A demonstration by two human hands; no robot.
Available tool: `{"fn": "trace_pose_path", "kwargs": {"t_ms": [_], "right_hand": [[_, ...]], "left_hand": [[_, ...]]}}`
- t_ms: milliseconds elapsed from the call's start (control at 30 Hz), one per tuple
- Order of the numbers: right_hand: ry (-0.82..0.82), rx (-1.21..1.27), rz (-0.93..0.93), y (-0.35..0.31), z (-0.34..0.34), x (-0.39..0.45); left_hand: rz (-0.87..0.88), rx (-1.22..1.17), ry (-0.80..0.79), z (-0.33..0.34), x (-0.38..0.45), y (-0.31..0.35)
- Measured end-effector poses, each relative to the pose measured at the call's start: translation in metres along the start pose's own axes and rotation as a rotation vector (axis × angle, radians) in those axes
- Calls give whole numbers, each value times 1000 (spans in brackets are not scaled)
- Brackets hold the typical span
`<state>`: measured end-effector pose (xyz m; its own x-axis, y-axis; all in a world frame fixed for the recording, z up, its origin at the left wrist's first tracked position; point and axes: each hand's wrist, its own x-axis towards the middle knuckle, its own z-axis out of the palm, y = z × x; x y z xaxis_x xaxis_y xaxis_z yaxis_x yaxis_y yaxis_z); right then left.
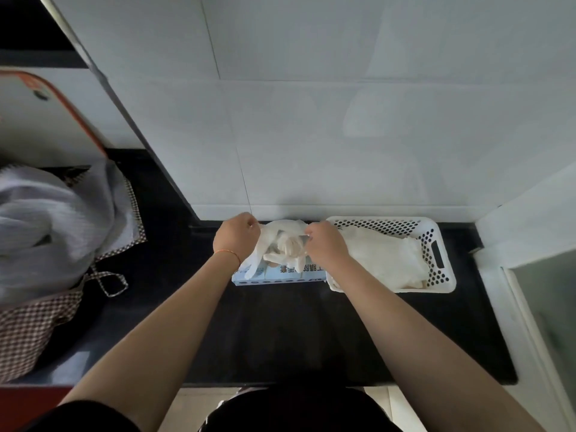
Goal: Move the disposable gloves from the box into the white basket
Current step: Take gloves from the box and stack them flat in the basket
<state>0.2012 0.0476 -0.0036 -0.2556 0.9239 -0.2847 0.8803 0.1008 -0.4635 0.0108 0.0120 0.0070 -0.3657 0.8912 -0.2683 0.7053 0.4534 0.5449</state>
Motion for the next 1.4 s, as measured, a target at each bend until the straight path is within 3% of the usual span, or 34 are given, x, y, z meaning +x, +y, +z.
{"fn": "trace_pose_path", "kwargs": {"t_ms": [167, 300, 400, 567, 700, 933, 1067, 1267, 1400], "right_hand": [[153, -17, 3, -6, -17, 5], [186, 94, -28, -22, -45, 1], [91, 362, -10, -37, -64, -3], [85, 506, -73, -61, -84, -8], [119, 548, -93, -71, -93, -10], [14, 502, -33, -61, -102, -10], [105, 551, 14, -62, -105, -13], [272, 616, -31, -71, -112, -23], [315, 584, -90, -75, -109, -26]], "left_hand": [[-1, -14, -30, -23, 11, 10], [29, 41, -106, -35, 15, 7], [133, -13, -176, -40, 16, 8], [379, -234, -289, -51, 3, 45], [363, -254, -335, -53, 1, 67], [384, -398, -181, -56, 2, 66], [404, -392, -126, -57, 0, 67], [418, -241, -201, -57, -7, 68], [388, -309, -344, -59, -12, 70]]}}
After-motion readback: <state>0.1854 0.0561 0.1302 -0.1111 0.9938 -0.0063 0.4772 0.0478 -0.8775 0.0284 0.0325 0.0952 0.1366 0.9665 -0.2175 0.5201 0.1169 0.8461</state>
